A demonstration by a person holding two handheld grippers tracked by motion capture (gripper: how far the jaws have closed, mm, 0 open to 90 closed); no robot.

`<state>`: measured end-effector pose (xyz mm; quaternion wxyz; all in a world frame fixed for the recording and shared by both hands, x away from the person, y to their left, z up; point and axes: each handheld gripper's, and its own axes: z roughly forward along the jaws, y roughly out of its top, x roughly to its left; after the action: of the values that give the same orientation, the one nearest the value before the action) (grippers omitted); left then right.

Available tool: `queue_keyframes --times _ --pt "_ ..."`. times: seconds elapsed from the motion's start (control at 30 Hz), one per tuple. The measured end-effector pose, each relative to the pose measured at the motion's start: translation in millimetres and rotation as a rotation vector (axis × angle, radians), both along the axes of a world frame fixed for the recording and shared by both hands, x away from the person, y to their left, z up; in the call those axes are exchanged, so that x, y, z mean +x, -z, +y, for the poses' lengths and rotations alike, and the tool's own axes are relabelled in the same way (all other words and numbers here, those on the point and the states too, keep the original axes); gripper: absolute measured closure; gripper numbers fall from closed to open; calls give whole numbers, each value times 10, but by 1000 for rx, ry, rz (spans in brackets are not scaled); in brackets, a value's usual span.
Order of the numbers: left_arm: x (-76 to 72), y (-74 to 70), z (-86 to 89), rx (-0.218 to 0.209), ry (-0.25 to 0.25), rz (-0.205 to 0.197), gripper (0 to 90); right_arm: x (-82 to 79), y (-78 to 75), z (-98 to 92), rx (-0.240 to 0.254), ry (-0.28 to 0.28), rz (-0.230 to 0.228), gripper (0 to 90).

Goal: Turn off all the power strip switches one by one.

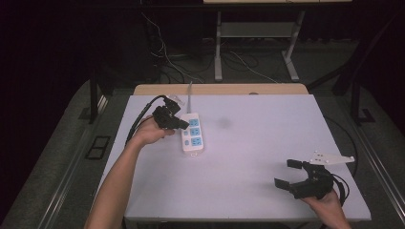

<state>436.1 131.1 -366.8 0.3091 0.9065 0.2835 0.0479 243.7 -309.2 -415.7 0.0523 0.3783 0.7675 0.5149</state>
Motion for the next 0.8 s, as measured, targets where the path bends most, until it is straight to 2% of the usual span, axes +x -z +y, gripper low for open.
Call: queue_keyframes --times 0.8 --pt "114 247 -57 62 -1 24 892 5 8 -18 -1 -1 3 4"
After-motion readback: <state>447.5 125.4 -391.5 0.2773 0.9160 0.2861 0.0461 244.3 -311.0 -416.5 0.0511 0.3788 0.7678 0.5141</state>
